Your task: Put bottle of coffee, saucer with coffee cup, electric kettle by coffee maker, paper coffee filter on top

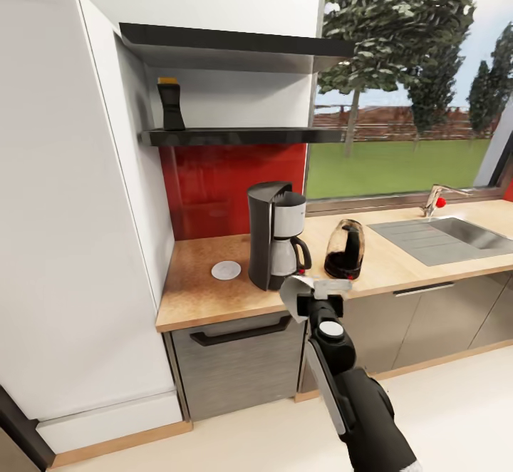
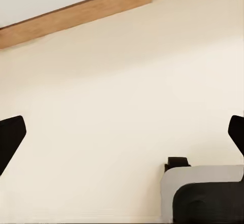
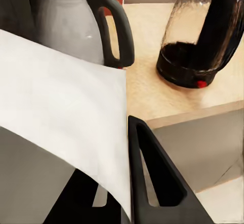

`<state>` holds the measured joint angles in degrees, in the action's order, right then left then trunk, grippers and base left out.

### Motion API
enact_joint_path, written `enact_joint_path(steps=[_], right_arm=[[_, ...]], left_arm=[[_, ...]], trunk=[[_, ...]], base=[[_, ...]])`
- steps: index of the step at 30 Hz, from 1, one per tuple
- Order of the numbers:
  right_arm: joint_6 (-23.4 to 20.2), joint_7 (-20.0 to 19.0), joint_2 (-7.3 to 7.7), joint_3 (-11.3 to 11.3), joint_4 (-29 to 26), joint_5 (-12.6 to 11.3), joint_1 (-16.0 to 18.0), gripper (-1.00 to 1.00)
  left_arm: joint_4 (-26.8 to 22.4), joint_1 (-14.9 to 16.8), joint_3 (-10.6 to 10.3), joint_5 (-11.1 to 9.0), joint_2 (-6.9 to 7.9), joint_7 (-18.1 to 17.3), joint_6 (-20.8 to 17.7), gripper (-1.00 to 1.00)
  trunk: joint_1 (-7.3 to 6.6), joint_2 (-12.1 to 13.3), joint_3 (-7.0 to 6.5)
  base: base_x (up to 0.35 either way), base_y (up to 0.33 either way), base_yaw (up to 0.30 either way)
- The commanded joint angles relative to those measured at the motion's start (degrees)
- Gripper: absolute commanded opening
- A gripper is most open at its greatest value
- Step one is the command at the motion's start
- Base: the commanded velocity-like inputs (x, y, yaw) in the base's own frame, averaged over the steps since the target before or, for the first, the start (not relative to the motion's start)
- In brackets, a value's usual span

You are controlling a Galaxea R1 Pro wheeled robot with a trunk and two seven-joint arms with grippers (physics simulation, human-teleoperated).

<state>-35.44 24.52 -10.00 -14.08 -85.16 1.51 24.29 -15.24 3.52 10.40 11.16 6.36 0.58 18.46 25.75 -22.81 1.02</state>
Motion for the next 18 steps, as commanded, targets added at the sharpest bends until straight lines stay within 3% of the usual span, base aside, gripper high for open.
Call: enact_joint_path(steps=[1,6,9,12,16,18], right_arm=[[-3.9,-0.3,0.0,-0.2,-0.3,-0.1,1.6,-1.0],[-16.0,-3.8,0.0,-0.4,-0.4,-3.4,9.5,-1.0],[-22.2,-4.5,0.0,-0.4,-0.2,-9.3,14.1,-1.0],[-24.1,-4.6,0.0,-0.1,1.0,-14.9,17.4,-1.0],[-24.6,-4.7,0.0,0.7,11.1,-20.1,22.8,-1.0],[-24.6,-4.7,0.0,3.0,19.9,-21.9,28.0,-1.0]], left_arm=[[1.5,0.1,0.4,0.6,0.26,1.3,0.2,1.0],[5.4,0.2,0.4,0.5,1.97,4.8,-0.2,1.0],[6.2,0.3,0.4,0.5,2.31,5.2,-2.7,1.0],[6.4,0.3,0.3,0.4,2.25,5.4,-6.4,1.0],[6.6,0.2,0.2,0.4,2.15,5.4,-10.1,1.0],[6.6,0.2,0.1,0.5,1.99,5.3,-10.7,1.0]], trunk=[[0.03,-0.1,0.11],[0.03,-0.1,0.11],[0.03,-0.1,0.11],[0.03,-0.1,0.11],[0.03,-0.1,0.11],[0.03,-0.1,0.11]], base=[[0.0,0.0,0.0],[0.0,0.0,0.0],[0.0,0.0,0.0],[0.0,0.0,0.0],[0.0,0.0,0.0],[0.0,0.0,0.0]])
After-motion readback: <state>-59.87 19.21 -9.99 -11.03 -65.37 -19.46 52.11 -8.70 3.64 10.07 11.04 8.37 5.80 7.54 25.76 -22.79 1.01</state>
